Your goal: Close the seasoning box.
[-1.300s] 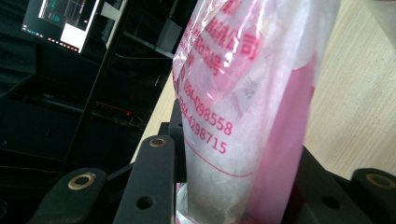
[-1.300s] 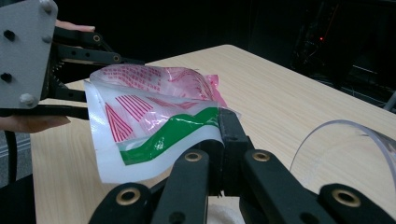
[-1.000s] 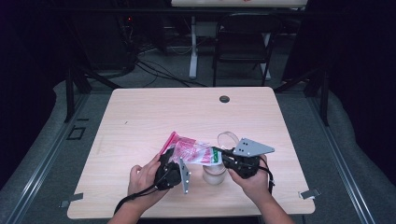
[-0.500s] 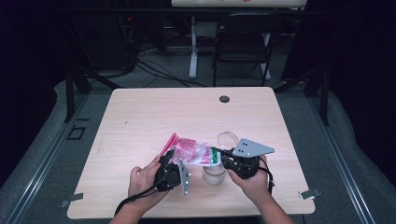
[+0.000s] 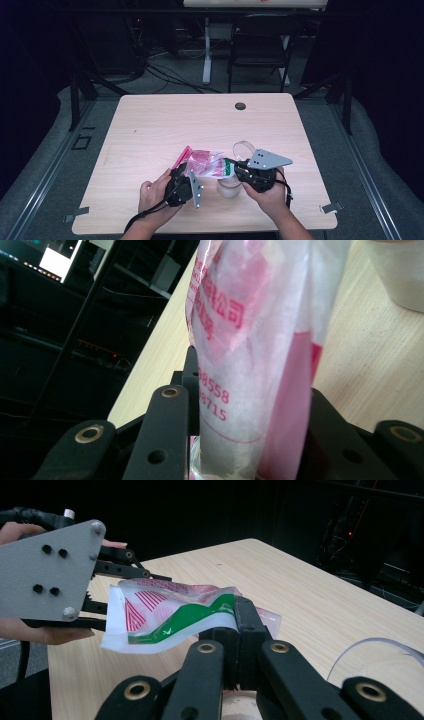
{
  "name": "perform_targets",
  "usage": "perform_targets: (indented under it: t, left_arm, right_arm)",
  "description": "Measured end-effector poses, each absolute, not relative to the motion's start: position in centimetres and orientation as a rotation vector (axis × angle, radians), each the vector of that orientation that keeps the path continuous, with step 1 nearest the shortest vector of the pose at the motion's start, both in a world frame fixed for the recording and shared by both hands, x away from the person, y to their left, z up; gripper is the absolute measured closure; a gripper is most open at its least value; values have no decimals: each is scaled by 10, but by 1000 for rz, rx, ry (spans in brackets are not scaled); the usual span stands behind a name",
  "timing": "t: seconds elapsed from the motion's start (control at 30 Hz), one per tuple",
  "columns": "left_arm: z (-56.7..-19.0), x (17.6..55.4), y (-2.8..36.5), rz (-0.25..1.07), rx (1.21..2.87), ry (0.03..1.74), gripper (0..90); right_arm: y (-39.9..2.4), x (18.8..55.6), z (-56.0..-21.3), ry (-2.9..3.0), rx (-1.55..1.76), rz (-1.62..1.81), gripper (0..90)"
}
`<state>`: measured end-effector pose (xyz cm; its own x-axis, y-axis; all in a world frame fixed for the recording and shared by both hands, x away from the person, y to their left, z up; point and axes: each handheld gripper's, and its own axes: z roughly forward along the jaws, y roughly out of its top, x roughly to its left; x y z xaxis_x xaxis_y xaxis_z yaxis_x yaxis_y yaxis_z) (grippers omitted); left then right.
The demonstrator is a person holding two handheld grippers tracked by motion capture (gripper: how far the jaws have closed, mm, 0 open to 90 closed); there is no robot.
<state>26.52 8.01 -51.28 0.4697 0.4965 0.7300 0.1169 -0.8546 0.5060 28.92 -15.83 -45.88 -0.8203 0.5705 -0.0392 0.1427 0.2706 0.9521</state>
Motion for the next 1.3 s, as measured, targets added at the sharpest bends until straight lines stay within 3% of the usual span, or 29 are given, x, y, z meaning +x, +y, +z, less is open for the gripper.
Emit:
perform_targets:
  t: [1.3]
  left_arm:
    - [-516,263,83,1161,2284,607,724]
  right_arm:
    - [-150,278,-448,2187,572,1588,900]
